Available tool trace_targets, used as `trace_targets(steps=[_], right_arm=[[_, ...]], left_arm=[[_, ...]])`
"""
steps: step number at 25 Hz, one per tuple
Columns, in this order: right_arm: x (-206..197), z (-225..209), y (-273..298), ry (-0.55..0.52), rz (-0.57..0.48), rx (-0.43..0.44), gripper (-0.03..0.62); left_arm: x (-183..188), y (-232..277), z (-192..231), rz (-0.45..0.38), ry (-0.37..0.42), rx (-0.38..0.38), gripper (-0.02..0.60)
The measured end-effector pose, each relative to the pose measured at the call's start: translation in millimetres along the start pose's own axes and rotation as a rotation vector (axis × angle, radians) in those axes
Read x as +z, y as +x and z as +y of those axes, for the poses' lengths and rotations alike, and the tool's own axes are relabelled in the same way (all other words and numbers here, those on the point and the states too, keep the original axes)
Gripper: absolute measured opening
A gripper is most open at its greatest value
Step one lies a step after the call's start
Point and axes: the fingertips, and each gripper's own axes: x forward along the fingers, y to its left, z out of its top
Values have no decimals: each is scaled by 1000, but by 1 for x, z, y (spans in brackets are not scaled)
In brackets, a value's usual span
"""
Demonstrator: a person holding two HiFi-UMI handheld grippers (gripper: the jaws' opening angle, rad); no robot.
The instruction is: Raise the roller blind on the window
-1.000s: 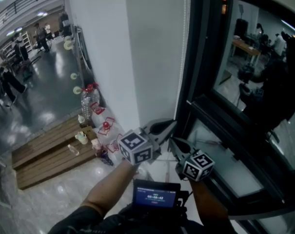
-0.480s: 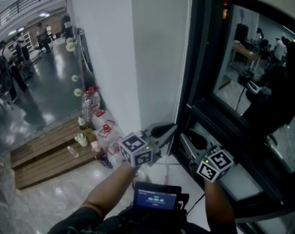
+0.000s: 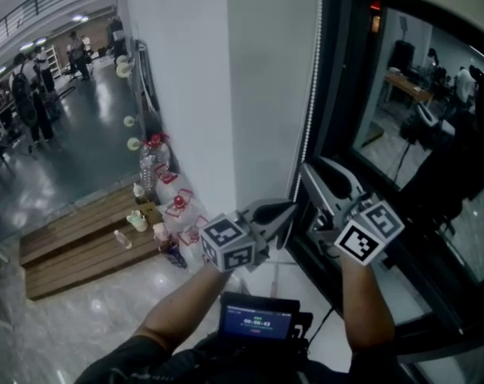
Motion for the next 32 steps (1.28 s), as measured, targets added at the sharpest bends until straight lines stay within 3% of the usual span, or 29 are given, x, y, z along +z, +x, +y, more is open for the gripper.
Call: trace_targets(steps=[4, 8, 17, 32], right_arm=[[12, 10, 9, -9, -19, 26, 98], [13, 15, 10, 34, -38, 48, 13], [10, 15, 7, 28, -64, 41, 8], [-78, -3, -11, 91, 72, -12, 8]], left_arm=[[2, -4, -13, -6, 0, -5, -2], [0, -8, -19, -11, 1, -3, -2], [-2, -6, -19, -21, 6, 10, -2], [-88, -13, 2, 126, -88, 61, -3]])
